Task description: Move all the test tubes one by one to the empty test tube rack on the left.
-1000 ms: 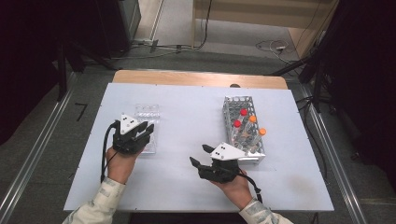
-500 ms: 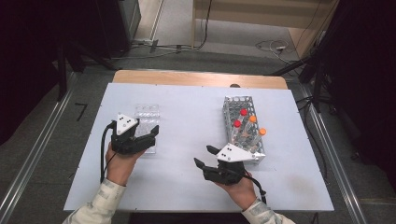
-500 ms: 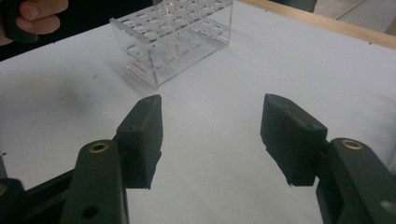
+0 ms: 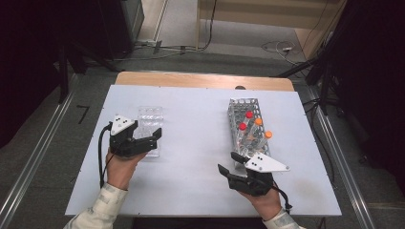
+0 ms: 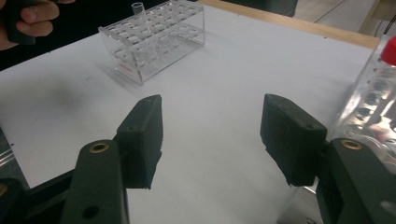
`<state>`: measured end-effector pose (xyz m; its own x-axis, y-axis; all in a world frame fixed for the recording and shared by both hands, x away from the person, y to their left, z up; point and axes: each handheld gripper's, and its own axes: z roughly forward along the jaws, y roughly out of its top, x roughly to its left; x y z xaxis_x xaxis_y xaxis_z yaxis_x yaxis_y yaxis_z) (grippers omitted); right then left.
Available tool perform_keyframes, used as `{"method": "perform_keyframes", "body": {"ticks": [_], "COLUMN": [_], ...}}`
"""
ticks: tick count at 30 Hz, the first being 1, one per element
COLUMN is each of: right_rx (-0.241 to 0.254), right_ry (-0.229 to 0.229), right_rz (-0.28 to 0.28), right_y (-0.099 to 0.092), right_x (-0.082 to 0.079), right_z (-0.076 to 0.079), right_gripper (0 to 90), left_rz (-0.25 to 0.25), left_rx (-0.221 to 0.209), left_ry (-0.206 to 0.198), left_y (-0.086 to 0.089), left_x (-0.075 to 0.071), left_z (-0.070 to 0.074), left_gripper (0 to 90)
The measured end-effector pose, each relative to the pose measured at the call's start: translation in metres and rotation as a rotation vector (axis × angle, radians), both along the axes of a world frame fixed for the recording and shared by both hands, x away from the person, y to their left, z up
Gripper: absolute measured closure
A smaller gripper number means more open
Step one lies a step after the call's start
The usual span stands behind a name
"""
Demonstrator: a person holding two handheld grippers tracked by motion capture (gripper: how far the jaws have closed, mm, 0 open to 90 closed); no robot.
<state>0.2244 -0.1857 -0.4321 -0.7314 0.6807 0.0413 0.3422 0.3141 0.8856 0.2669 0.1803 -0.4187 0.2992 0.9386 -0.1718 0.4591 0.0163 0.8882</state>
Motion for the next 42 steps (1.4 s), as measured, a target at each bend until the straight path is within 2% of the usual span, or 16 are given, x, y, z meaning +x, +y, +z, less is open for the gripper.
{"method": "perform_keyframes", "body": {"ticks": [5, 11, 16, 19, 26, 27, 33, 42], "right_rx": [-0.001, 0.006, 0.003, -0.011, -0.036, -0.035, -0.05, -0.047], "right_ry": [-0.002, -0.004, -0.009, -0.018, -0.014, -0.006, -0.031, -0.028], "right_rz": [-0.016, -0.057, -0.081, -0.113, -0.147, -0.148, -0.158, -0.171], "right_y": [-0.01, -0.027, -0.036, -0.042, -0.045, -0.045, -0.042, -0.041], "right_x": [-0.004, -0.007, -0.006, -0.002, 0.009, 0.011, 0.019, 0.026], "right_z": [0.0, 0.001, 0.0, -0.004, -0.016, -0.017, -0.022, -0.027], "right_gripper": [37.8, 37.7, 37.9, 38.5, 40.3, 41.2, 51.1, 58.3], "left_rz": [-0.001, -0.02, -0.013, -0.018, -0.016, -0.017, -0.024, -0.024], "left_rx": [0.008, 0.015, 0.023, 0.018, 0.024, 0.024, 0.033, 0.038], "left_ry": [-0.009, 0.003, -0.003, -0.004, -0.005, -0.005, -0.002, 0.001], "left_y": [0.0, -0.002, -0.003, -0.004, -0.005, -0.005, -0.007, -0.008], "left_x": [-0.001, -0.001, -0.001, -0.001, -0.002, -0.002, -0.001, -0.001], "left_z": [0.0, 0.0, -0.001, 0.0, 0.0, 0.0, 0.0, 0.0], "left_gripper": [9.9, 9.1, 9.3, 9.4, 9.3, 9.4, 9.5, 9.8]}}
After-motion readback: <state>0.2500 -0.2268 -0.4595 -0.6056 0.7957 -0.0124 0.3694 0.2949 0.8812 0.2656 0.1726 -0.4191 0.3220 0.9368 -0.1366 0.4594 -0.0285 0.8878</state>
